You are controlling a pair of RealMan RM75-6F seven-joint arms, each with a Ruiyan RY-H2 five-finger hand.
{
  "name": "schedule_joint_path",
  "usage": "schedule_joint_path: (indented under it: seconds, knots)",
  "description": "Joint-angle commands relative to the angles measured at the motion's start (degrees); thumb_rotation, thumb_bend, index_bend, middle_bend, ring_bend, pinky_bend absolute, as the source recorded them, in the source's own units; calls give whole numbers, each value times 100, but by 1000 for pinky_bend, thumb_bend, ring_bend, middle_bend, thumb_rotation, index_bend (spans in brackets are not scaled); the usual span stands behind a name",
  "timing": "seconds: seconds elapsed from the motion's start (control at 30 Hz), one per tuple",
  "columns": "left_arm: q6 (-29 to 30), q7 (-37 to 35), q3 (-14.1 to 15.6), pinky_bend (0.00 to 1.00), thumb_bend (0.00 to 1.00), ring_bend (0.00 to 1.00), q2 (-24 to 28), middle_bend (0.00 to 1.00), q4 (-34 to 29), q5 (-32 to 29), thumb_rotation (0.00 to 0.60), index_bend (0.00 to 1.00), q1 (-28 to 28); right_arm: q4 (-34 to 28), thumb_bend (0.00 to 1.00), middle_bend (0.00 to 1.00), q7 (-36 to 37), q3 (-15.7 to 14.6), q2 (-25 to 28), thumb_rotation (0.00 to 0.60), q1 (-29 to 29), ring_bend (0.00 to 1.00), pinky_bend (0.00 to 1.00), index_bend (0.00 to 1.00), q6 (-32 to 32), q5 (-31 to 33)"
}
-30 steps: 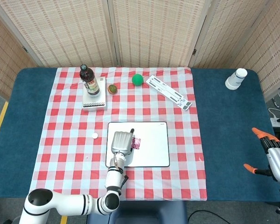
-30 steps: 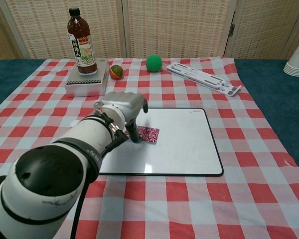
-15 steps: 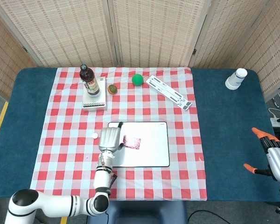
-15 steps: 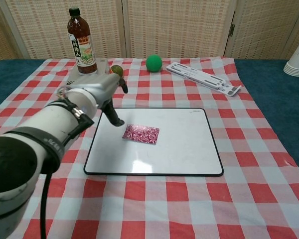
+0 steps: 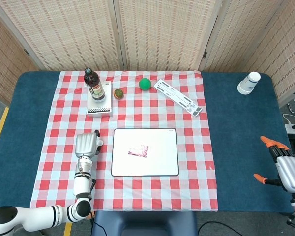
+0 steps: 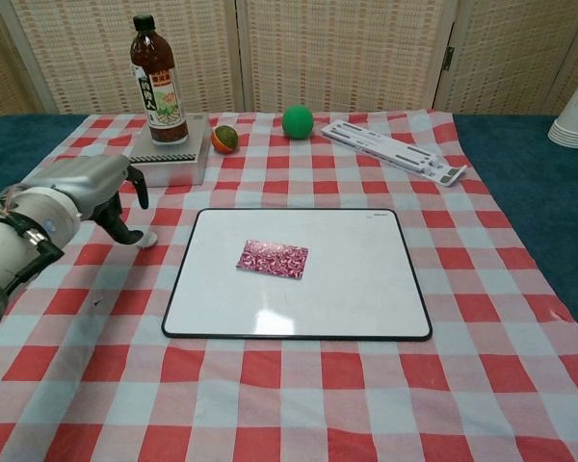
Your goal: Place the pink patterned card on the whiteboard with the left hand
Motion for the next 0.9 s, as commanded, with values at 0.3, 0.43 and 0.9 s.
schedule_joint_path:
  seconds: [0.3, 0.43, 0.9]
  knots:
    - [-464, -384, -32, 979, 319, 1000, -309, 1000, 721, 207, 600, 451, -15, 20, 0, 93, -66, 45, -31, 600, 82, 0, 123, 50, -176, 158]
    - [-626, -403, -34, 979, 319, 1000, -334, 1000, 812, 148, 600, 435, 6, 19, 0, 93, -81, 58, -45, 600, 94, 0, 122, 40, -201, 194]
    - [-850, -335, -127, 977, 317, 1000, -354, 1000, 1012, 64, 600, 428, -18, 0, 0, 93, -154, 71, -56, 600, 132, 0, 123, 36, -313, 300]
